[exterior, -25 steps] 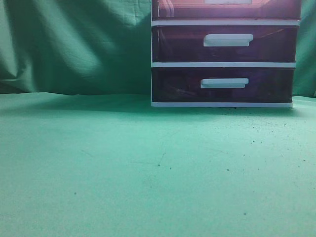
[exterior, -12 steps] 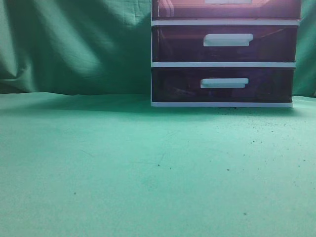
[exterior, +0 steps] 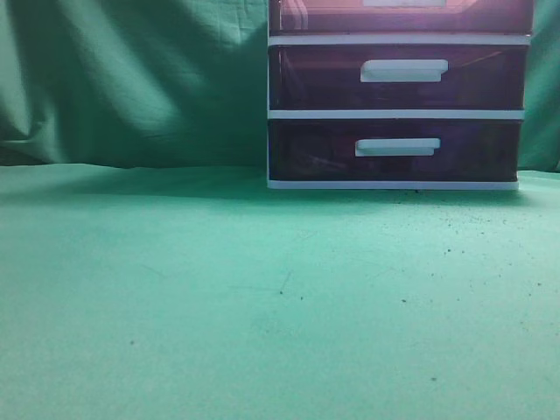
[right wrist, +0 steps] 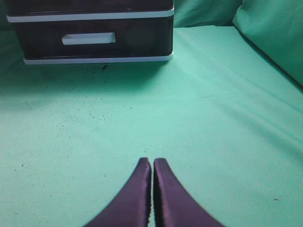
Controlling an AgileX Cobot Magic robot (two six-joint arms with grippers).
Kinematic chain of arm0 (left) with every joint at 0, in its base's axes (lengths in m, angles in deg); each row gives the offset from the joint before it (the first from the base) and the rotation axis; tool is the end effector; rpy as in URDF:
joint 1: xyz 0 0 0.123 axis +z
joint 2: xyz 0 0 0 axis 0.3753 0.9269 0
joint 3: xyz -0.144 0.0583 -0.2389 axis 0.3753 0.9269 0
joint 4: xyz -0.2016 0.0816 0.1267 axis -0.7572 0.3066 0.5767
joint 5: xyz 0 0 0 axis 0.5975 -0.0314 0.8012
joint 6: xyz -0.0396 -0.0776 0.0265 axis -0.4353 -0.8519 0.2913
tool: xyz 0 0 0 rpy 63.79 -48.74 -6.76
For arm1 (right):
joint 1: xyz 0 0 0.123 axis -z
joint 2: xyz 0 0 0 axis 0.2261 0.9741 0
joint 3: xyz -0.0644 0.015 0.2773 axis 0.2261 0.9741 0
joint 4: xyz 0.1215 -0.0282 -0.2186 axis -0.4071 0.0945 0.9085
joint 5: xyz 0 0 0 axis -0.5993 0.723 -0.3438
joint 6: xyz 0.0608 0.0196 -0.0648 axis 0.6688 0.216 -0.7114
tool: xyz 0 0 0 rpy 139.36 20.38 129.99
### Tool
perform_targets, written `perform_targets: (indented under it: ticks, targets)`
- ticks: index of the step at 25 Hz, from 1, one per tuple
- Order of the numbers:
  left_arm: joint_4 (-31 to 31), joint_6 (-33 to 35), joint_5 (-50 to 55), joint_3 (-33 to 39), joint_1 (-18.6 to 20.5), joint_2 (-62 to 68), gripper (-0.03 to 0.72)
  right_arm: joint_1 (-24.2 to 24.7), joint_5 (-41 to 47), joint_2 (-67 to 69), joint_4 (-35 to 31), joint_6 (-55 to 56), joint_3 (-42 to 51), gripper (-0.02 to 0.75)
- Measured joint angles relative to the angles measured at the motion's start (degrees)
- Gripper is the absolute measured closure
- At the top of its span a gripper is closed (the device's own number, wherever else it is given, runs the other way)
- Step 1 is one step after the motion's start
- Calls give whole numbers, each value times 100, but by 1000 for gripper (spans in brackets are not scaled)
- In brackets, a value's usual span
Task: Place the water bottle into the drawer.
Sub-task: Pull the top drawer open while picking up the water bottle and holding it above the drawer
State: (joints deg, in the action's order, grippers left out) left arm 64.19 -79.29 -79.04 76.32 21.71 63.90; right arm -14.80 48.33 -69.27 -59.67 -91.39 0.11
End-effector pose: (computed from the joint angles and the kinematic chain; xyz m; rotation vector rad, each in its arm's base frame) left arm 0.0557 0.0007 0.2105 -0.1181 1.4417 -0.1237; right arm 0.0521 0.0042 0.1694 -0.0117 1.8911 0.0740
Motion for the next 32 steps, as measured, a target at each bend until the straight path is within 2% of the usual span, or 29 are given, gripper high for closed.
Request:
perform_targets:
  ticks: [2, 4, 7, 15, 18, 21, 22, 23, 25, 27, 28, 30, 32]
  targets:
    - [-78, -129, -300, 0, 0, 0, 688, 0, 0, 0, 0, 0, 0, 738]
    - [-433, -535, -534, 0, 0, 0, 688, 0, 0, 0, 0, 0, 0, 738]
    - [-612, -816, -529, -35, 0, 160, 688, 0, 0, 0, 0, 0, 0, 738]
    - [-449, -879, 606, -1499, 0, 2066, 688, 0, 0, 0, 0, 0, 0, 738]
    - [-339, -804, 662, -1657, 0, 2700, 688, 0, 0, 0, 0, 0, 0, 738]
    - [223, -355, 626, -1732, 0, 3273, 688, 0, 0, 0, 0, 0, 0, 738]
    - [403, -251, 613, -1815, 0, 3509, 641, 0, 0, 0, 0, 0, 0, 738]
    - [500, -201, 588, -1889, 0, 3749, 562, 0, 0, 0, 0, 0, 0, 738]
    - [611, -103, 565, -2049, 0, 4188, 388, 0, 0, 0, 0, 0, 0, 738]
    - [620, -90, 544, -2169, 0, 4630, 173, 0, 0, 0, 0, 0, 0, 738]
    - [620, -87, 541, -2232, 0, 4803, 100, 0, 0, 0, 0, 0, 0, 738]
    - [620, -87, 515, -2343, 0, 5215, 35, 0, 0, 0, 0, 0, 0, 738]
    - [609, -77, 404, -2486, 0, 5583, 47, 0, 0, 0, 0, 0, 0, 738]
